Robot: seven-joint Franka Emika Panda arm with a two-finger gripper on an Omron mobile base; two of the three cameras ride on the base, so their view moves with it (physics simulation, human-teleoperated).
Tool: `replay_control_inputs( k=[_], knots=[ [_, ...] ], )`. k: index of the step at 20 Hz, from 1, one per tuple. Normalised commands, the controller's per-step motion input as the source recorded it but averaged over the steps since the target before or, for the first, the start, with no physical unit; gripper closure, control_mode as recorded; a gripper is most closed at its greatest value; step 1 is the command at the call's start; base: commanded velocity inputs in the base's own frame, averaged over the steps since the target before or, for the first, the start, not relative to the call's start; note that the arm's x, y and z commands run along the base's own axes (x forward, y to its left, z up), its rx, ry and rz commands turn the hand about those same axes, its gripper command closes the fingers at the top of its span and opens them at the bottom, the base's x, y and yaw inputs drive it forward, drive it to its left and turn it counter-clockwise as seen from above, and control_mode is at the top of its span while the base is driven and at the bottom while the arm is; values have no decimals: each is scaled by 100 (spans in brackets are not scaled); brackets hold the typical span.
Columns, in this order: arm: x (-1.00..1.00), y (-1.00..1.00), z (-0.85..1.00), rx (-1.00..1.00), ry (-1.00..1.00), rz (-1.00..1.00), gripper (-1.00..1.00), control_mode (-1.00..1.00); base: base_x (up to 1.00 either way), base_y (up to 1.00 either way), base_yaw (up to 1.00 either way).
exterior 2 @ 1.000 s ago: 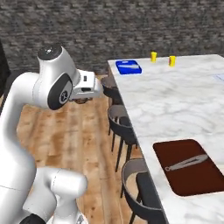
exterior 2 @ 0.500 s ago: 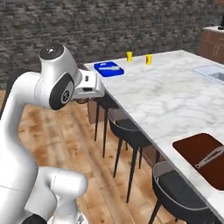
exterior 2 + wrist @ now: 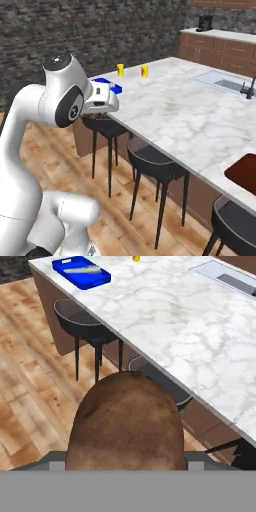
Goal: Gather the eggplant and potato from the fridge and place them on a tray on the dining counter. Then gather the fish and steak from the fridge and place them on the other tray.
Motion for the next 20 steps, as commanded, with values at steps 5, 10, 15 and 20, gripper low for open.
replay_control_inputs(
  k=[5,10,15,20],
  knots=[
    [0,0,0,0,0,0,100,100,55,100,-42],
    [0,0,0,0,0,0,100,100,45,100,-37],
    [0,0,0,0,0,0,100,100,40,100,-35],
    [0,0,0,0,0,0,100,100,35,100,-33]
  ],
)
